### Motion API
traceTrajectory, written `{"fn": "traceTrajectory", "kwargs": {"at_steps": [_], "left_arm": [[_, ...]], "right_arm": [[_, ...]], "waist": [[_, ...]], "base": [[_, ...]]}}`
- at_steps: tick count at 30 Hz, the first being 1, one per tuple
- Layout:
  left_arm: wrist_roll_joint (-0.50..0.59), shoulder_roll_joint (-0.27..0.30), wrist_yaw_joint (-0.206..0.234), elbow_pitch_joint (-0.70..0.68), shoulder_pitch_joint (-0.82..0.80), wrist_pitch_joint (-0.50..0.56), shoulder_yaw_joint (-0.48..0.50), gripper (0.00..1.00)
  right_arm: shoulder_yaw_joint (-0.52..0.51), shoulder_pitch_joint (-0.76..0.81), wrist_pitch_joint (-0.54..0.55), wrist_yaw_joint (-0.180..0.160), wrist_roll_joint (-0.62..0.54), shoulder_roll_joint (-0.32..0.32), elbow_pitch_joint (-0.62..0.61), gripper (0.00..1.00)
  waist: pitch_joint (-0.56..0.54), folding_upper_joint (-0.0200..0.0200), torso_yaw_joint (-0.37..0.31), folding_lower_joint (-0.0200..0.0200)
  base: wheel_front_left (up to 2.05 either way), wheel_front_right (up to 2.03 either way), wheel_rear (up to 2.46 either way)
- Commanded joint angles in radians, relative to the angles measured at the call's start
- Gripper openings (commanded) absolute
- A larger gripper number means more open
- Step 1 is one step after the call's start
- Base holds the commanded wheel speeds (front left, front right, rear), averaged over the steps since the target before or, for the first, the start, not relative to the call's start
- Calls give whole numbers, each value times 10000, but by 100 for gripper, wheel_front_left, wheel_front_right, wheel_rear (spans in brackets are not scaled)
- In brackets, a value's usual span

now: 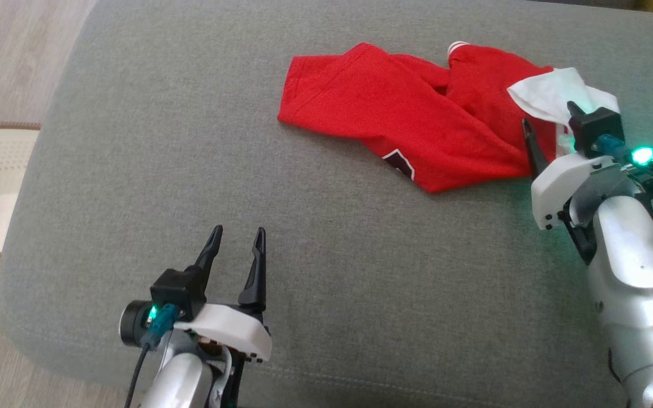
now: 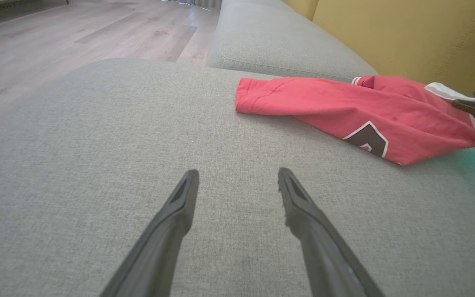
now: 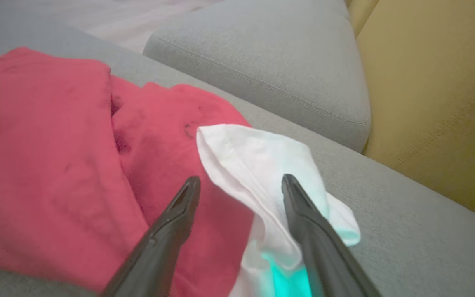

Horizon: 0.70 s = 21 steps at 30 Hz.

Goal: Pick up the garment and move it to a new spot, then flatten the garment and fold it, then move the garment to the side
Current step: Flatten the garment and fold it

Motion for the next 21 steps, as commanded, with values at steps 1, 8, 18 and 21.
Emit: {"fn": "traceTrajectory", "kwargs": {"at_steps": [1,8,18,21], "left_arm": [[-43,54,77,-353,-166,-51,228,100],[-82,54,164,-450,-232,-51,188,100],[46,54,143,-443,-294,-51,303,100],[91,54,122,-420,-203,-51,417,100]], "right_arm": [[208,-349,44,65,-103,-86,-226,100],[-487,-510,-75,65,-381,-92,-117,57],[-2450,-468,-1541,65,505,706,-254,0],[-3255,-130,-1977,65,1356,984,-309,0]], "waist": [[48,0,51,0],[195,0,-3,0],[30,0,-500,0],[-195,0,-802,0]], "base": [[0,0,0],[0,0,0],[0,0,0],[0,0,0]]}}
